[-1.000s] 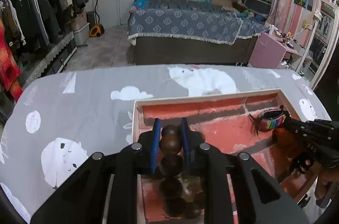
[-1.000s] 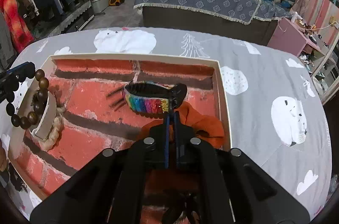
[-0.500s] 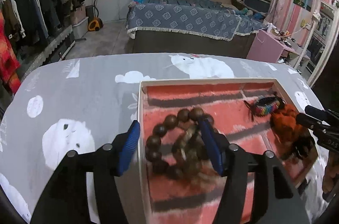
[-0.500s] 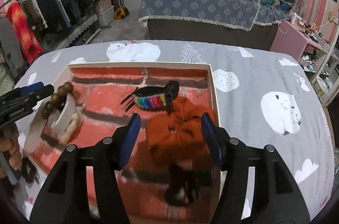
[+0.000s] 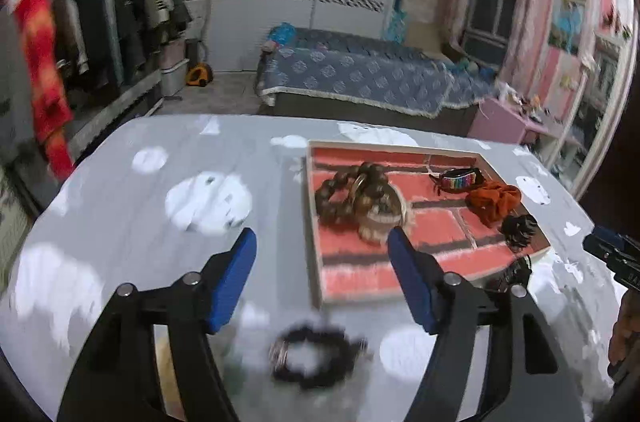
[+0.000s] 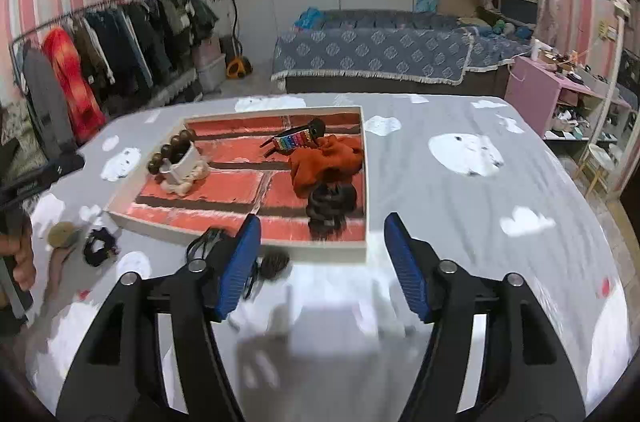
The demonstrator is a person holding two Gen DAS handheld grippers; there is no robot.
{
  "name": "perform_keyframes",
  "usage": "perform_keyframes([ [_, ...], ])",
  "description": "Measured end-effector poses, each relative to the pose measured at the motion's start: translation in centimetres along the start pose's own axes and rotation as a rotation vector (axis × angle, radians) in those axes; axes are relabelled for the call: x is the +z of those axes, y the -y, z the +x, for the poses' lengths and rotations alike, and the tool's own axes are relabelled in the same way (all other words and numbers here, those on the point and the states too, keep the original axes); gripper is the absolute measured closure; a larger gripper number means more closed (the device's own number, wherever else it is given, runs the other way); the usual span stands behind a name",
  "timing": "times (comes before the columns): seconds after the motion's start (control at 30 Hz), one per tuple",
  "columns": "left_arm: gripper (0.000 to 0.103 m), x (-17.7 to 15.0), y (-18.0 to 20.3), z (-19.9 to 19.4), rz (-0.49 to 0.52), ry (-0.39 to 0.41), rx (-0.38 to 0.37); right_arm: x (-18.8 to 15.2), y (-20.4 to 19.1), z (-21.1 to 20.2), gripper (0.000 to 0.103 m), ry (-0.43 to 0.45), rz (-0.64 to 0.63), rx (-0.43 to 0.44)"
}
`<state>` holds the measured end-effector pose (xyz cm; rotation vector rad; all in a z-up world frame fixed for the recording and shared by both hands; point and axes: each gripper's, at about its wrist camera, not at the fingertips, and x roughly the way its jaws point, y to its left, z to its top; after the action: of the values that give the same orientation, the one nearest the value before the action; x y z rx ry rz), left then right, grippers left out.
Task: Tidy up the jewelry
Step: 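Grasp the pink ice-cream plush with the left tool while the right tool grasps the black cord bracelet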
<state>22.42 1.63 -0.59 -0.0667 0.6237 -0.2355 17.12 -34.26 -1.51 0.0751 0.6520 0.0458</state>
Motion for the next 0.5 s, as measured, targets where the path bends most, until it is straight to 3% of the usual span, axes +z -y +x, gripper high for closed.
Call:
perform_keyframes([
  [0.2, 0.035, -6.6, -0.3, -4.9, 0.040, 0.016, 0.097, -3.6, -0.2, -3.6, 0.036, 0.029, 0.021, -0.047],
  [0.33, 0.035, -9.1, -1.4, -6.3, 0.056, -0.006, 0.128, -6.0, -1.0, -3.8, 0.036, 0.016, 0.005, -0.073],
  [0.5, 0.035, -9.9, -5.2, -7.0, -0.049, -0.027, 0.126, -7.8, -1.5, -3.1, 0.036, -0.016, 0.018, -0.070],
])
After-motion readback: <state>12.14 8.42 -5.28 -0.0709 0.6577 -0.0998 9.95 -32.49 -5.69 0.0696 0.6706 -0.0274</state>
